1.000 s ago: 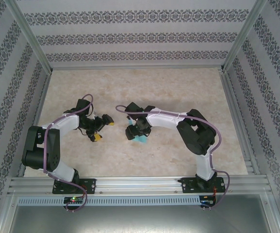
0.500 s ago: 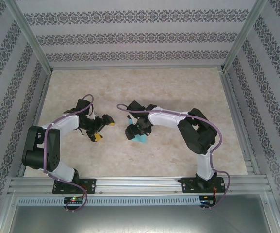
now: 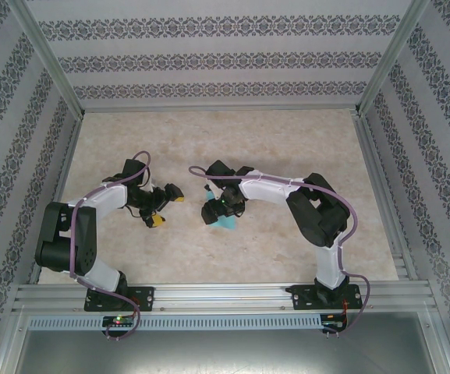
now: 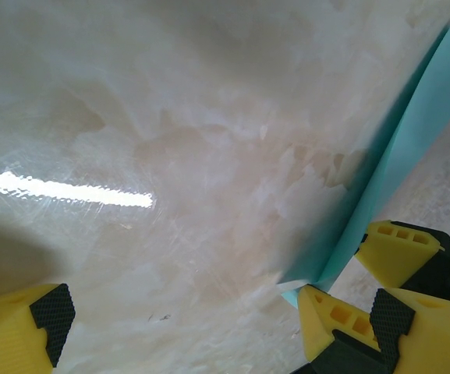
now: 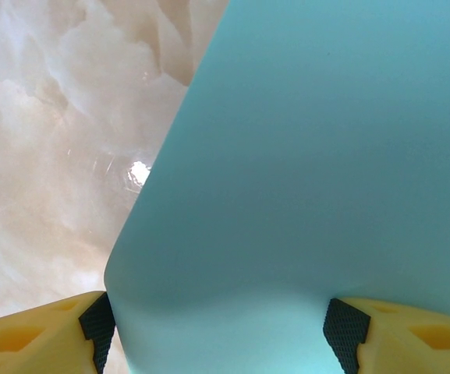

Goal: Fold a paper plane with a square sheet of paper (pick it up from the middle)
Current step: Fold the triangle a second time at the center of the table.

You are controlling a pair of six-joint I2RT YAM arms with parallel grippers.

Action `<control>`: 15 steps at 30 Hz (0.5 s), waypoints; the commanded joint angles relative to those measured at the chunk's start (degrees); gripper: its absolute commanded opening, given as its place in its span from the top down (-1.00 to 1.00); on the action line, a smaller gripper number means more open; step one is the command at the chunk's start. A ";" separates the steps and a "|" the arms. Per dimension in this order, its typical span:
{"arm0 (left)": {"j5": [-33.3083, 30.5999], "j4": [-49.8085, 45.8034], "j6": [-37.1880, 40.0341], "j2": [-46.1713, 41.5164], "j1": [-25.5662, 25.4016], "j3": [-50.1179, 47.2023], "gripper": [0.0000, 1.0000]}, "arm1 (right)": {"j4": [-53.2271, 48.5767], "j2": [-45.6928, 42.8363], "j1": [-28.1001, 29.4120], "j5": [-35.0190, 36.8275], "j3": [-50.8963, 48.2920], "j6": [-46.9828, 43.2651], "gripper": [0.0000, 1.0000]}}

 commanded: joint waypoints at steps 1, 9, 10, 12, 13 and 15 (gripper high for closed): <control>1.06 1.17 1.28 -0.18 -0.21 -0.35 -1.00 | -0.31 6.30 -1.76 3.31 -3.70 -2.07 -0.56; 1.13 1.26 1.32 -0.21 -0.31 -0.35 -1.00 | -0.41 6.58 -2.25 3.69 -3.70 -2.51 -0.57; 1.15 1.34 1.37 -0.13 -0.39 -0.36 -1.00 | -0.24 6.53 -2.18 3.21 -3.83 -2.68 -0.58; 1.19 1.28 1.44 -0.14 -0.38 -0.34 -1.00 | -0.18 6.46 -2.26 3.56 -3.82 -2.62 -0.57; 1.15 1.32 1.30 -0.19 -0.42 -0.31 -1.00 | -0.19 6.42 -2.18 3.86 -3.83 -2.45 -0.53; 1.35 1.42 1.42 -0.11 -0.43 -0.36 -1.00 | -0.77 6.67 -2.26 5.27 -3.45 -1.97 -0.49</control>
